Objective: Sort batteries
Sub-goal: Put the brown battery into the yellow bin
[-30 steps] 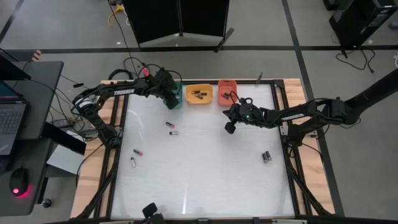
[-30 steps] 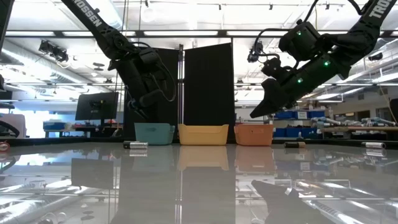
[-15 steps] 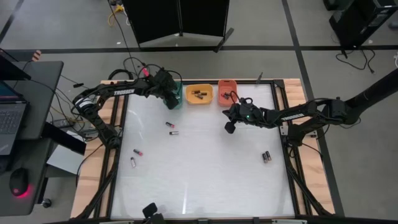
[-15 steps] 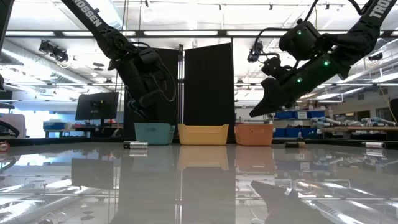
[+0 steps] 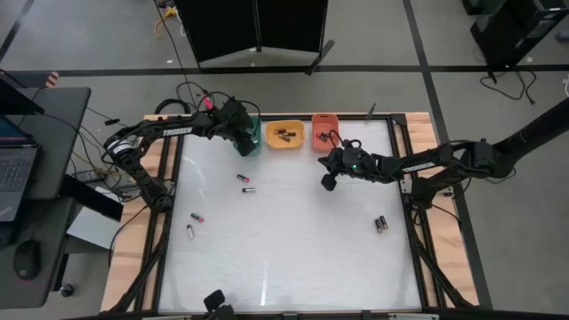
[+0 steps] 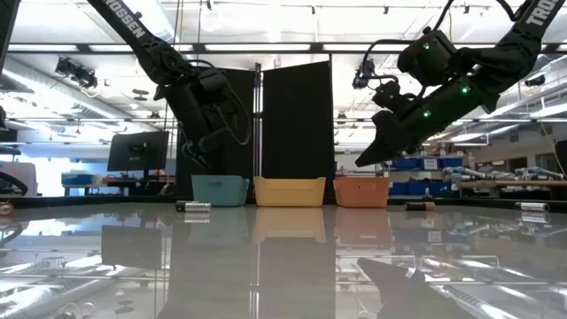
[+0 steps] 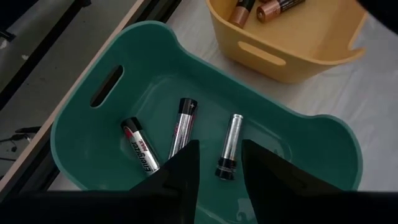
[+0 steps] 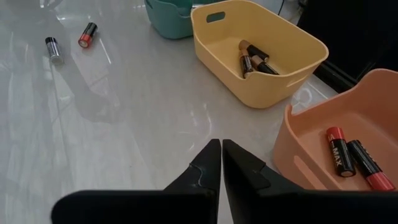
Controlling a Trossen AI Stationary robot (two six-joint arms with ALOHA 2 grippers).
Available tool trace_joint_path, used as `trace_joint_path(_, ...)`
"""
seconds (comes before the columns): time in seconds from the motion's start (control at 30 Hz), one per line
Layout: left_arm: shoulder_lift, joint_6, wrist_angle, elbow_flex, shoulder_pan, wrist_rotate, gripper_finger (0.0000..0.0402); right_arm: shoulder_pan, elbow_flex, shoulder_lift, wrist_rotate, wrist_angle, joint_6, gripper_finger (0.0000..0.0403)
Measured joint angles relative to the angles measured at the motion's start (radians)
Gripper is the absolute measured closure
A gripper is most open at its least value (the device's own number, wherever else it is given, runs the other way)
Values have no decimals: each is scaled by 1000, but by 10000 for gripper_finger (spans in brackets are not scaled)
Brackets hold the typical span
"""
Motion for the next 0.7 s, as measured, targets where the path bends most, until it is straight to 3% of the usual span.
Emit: trace_joint_path(0.7,0,-2,10,0,-2,0,275,0,0,0,0,1,0,374)
